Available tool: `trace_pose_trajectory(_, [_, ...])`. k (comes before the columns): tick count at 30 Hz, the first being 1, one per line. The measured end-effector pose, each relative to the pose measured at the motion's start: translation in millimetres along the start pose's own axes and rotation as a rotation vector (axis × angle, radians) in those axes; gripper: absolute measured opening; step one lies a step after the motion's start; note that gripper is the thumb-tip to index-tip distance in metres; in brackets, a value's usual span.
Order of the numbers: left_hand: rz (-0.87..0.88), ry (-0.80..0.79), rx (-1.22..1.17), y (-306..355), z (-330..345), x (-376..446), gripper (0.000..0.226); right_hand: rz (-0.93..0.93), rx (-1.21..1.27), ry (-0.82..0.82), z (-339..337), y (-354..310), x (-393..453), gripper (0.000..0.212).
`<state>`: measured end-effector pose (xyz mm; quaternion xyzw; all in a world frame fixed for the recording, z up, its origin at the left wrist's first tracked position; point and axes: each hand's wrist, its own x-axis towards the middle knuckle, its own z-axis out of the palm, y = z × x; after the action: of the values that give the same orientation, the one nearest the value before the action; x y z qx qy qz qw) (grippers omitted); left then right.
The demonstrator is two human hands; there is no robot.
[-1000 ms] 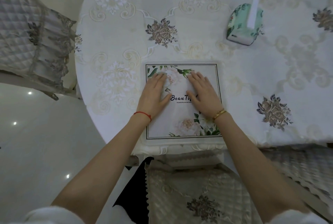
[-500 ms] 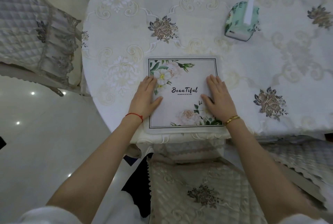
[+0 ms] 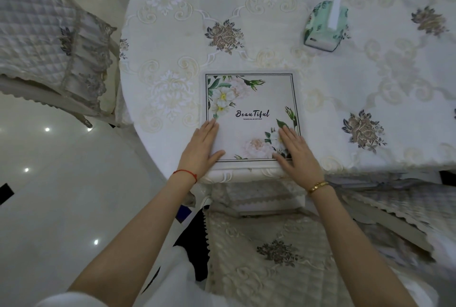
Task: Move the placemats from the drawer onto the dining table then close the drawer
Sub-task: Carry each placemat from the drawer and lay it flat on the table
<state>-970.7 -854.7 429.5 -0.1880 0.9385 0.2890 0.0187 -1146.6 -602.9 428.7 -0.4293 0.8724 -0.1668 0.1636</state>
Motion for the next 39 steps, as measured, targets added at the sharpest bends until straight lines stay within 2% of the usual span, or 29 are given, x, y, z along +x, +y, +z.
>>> trace_pose_trajectory(4, [-0.064,0.021,-0.02,4.7,1.1,-13.5,0.075,0.069,0.008,0.042,-1.0,-0.9,-12.7,0.07])
trace_pose_trajectory(9, [-0.038,0.076,-0.089,29.8,17.7,-35.6,0.071,-0.068,-0.008,0.013,14.1,-36.1,-7.7,0.068])
trace_pose_trajectory(12, [-0.064,0.093,-0.106,33.9,26.6,-39.7,0.07,-0.074,-0.015,-0.011,25.3,-47.5,-7.1,0.067])
trace_pose_trajectory(21, [-0.08,0.114,-0.108,24.5,22.3,-42.5,0.07,0.076,0.097,0.063,1.5,-1.2,-30.8,0.062])
trace_pose_trajectory(24, [-0.097,0.133,-0.117,22.9,15.5,-30.9,0.069,0.103,0.08,0.08,-5.9,-0.3,-18.9,0.065])
trace_pose_trajectory(33, [-0.025,0.076,-0.013,21.3,-7.1,52.9,0.069,-0.079,0.002,-0.043,0.0,-32.9,82.5,0.065])
trace_pose_trajectory(39, [-0.023,0.104,0.006,4.0,-7.0,56.3,0.073,-0.076,0.022,0.003,-6.6,-4.9,77.2,0.069])
